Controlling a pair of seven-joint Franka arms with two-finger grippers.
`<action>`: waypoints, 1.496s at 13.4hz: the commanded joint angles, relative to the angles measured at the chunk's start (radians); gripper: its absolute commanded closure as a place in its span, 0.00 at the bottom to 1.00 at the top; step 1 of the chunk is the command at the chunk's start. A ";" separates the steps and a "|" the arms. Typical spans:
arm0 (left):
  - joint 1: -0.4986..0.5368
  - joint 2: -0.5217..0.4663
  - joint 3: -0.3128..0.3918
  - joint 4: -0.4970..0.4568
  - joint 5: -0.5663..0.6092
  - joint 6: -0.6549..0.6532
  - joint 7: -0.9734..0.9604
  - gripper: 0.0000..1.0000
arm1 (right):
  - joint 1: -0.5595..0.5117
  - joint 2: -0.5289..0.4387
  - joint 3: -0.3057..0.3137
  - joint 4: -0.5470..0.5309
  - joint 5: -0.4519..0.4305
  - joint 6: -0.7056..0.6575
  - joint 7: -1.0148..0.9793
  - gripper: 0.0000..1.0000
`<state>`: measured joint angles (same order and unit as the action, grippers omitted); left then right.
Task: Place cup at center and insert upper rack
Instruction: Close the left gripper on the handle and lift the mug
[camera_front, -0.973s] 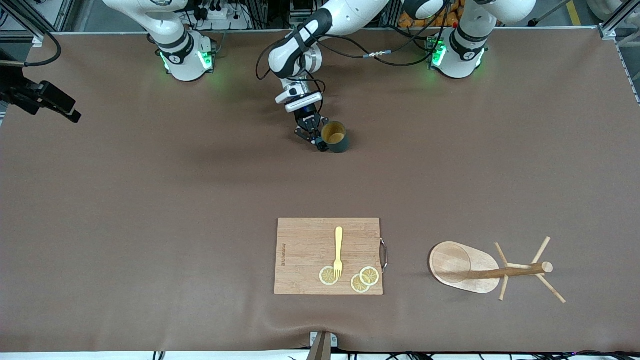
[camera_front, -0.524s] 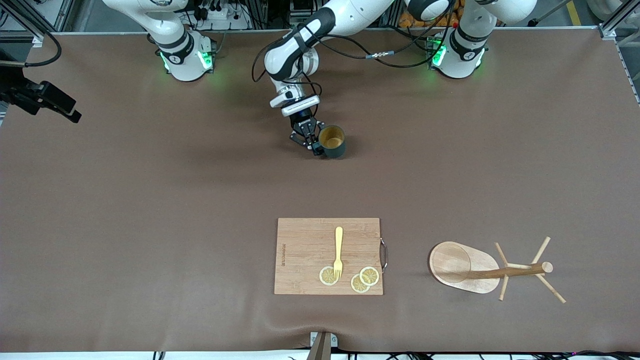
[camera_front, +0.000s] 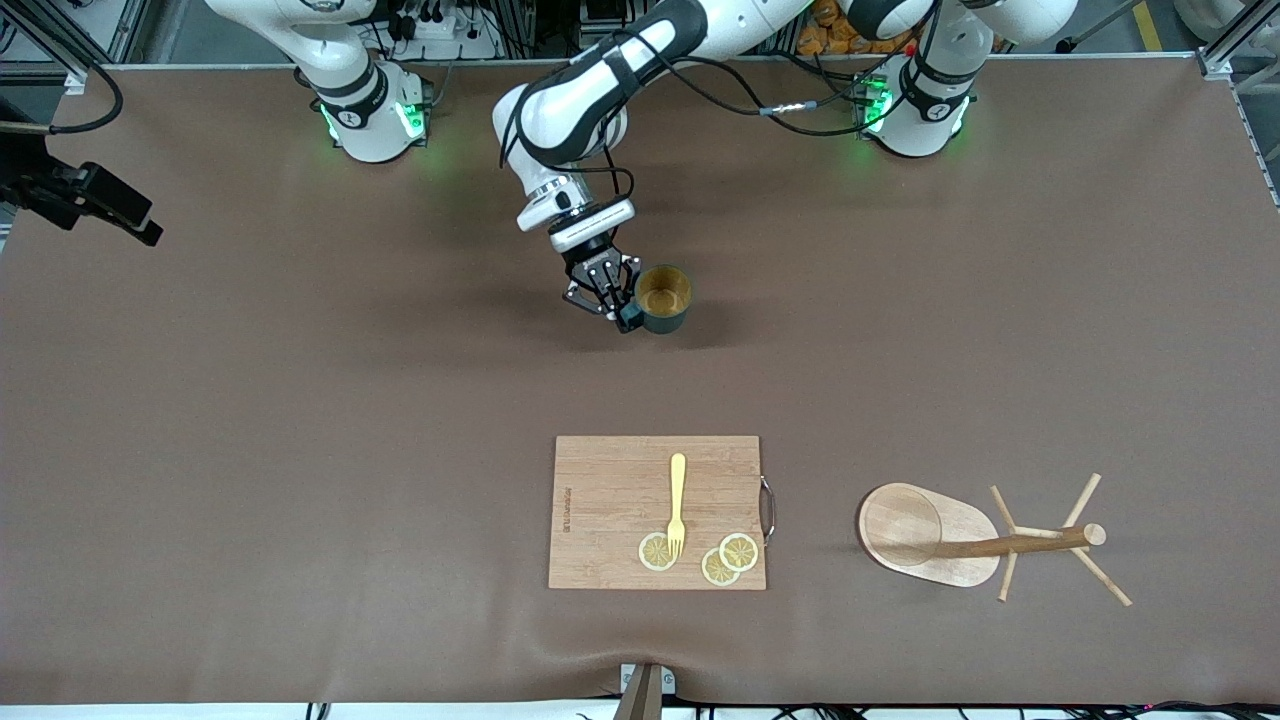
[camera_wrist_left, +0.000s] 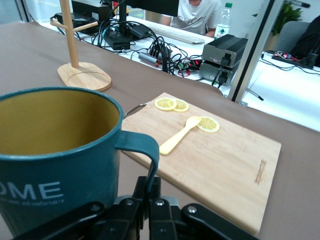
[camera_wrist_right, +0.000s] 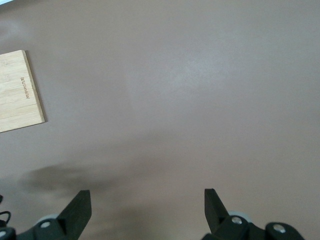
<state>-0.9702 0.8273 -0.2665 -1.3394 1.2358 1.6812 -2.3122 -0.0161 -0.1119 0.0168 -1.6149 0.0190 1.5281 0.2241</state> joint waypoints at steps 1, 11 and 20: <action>0.048 -0.051 -0.013 0.019 -0.055 0.006 0.075 1.00 | -0.025 0.000 0.017 0.003 -0.010 -0.005 -0.014 0.00; 0.326 -0.278 -0.011 0.019 -0.467 0.235 0.287 1.00 | -0.022 0.000 0.018 0.003 -0.010 -0.008 -0.002 0.00; 0.582 -0.364 -0.011 0.019 -0.955 0.351 0.589 1.00 | -0.022 0.000 0.019 0.000 -0.010 -0.011 0.000 0.00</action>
<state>-0.4429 0.4994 -0.2679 -1.2925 0.3623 2.0056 -1.7777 -0.0167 -0.1115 0.0178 -1.6172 0.0190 1.5225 0.2245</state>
